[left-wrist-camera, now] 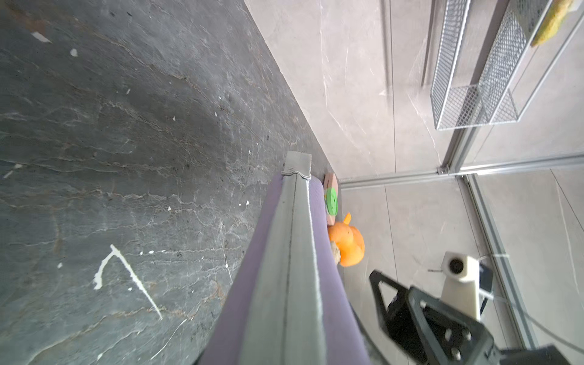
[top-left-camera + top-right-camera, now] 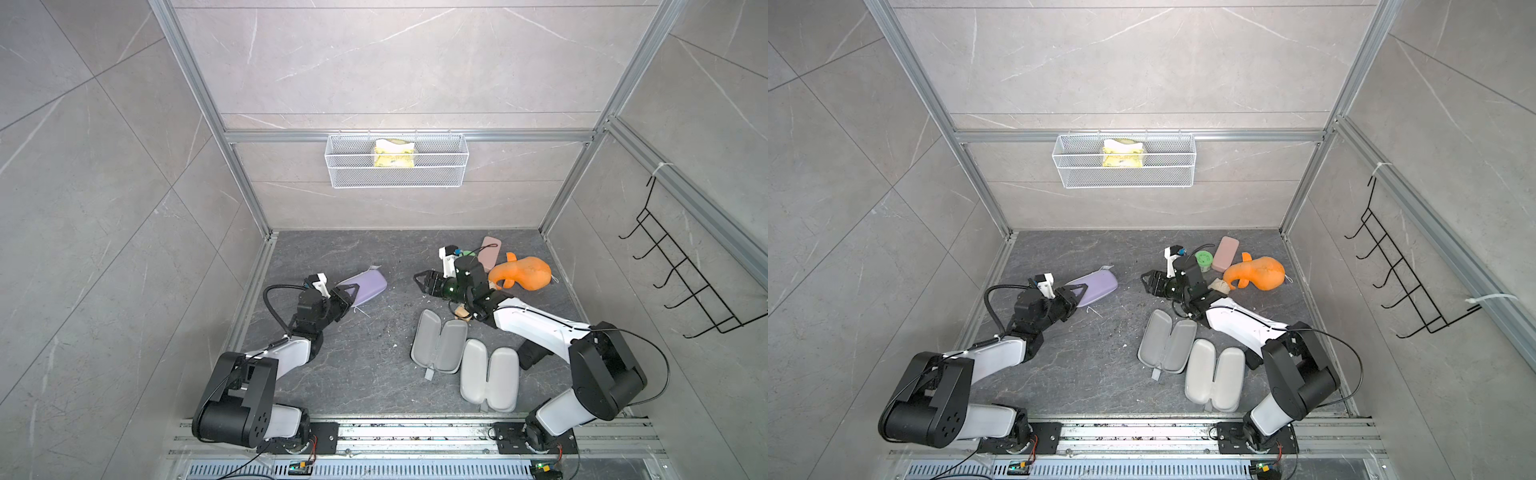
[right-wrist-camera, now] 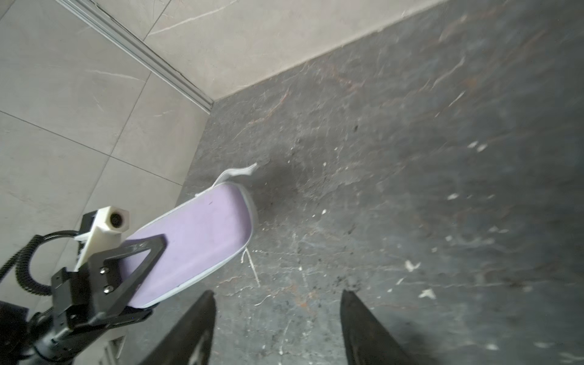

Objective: Put umbrellas into zippered umbrella sleeves
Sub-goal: Place the umbrella sleeve at the center of the board.

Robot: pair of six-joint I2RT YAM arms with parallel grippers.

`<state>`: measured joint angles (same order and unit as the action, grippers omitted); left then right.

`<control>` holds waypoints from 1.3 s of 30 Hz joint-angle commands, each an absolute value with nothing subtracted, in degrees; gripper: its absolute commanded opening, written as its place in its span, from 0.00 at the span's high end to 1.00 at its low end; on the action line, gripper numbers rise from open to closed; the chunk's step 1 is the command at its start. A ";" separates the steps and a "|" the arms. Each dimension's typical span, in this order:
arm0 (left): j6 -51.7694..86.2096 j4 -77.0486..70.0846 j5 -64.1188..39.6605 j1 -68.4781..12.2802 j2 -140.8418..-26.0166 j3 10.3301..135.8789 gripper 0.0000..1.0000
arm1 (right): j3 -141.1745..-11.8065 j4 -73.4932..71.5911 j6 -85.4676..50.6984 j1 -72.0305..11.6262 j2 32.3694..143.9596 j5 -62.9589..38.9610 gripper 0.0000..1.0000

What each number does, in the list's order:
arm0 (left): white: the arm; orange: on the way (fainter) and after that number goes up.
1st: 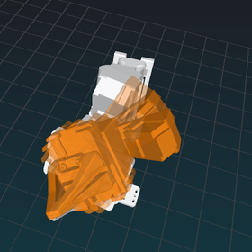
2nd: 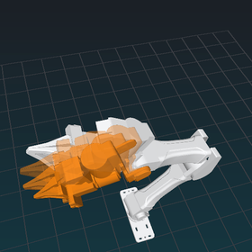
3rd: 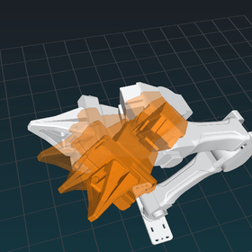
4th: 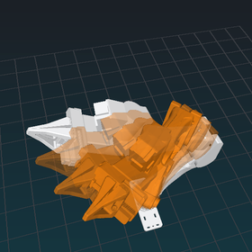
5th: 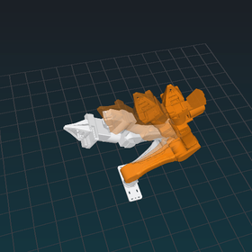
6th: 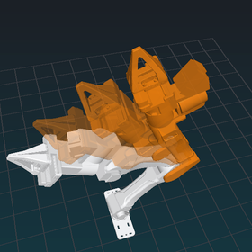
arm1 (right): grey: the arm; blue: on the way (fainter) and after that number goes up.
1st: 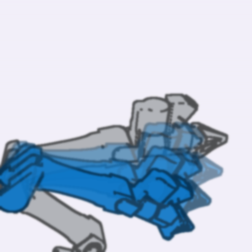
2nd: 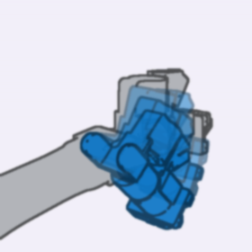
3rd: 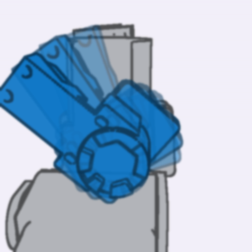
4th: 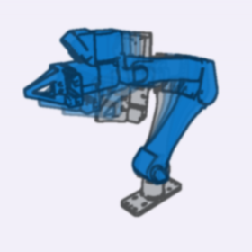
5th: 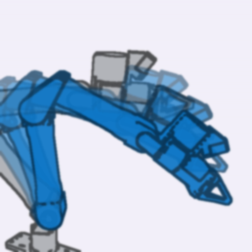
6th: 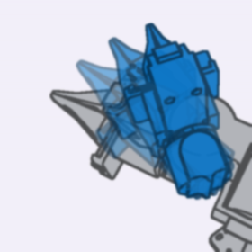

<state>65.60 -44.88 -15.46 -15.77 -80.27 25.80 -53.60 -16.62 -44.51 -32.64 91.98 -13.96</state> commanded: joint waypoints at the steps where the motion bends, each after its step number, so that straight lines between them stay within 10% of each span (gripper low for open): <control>1: 70.90 -62.88 1.59 -23.01 -80.85 26.47 0.86 | -51.12 -36.55 -66.00 -36.27 96.10 -17.63 0.26; 13: 79.34 -70.58 15.45 -35.63 -88.22 27.57 0.84 | -51.24 -53.94 -77.26 -39.63 106.81 -13.83 0.30; 25: 79.63 -66.41 10.93 -35.78 -86.49 27.85 0.54 | -54.31 -54.74 -75.98 -39.60 110.24 -11.27 0.71; 31: 76.07 -37.74 8.00 -33.53 -72.89 23.94 0.24 | -54.57 -51.34 -73.17 -38.97 109.65 -11.49 0.77; 39: 59.76 6.46 7.60 -22.81 -49.62 26.35 0.19 | -60.40 -34.89 -66.59 -40.81 111.79 -20.04 0.79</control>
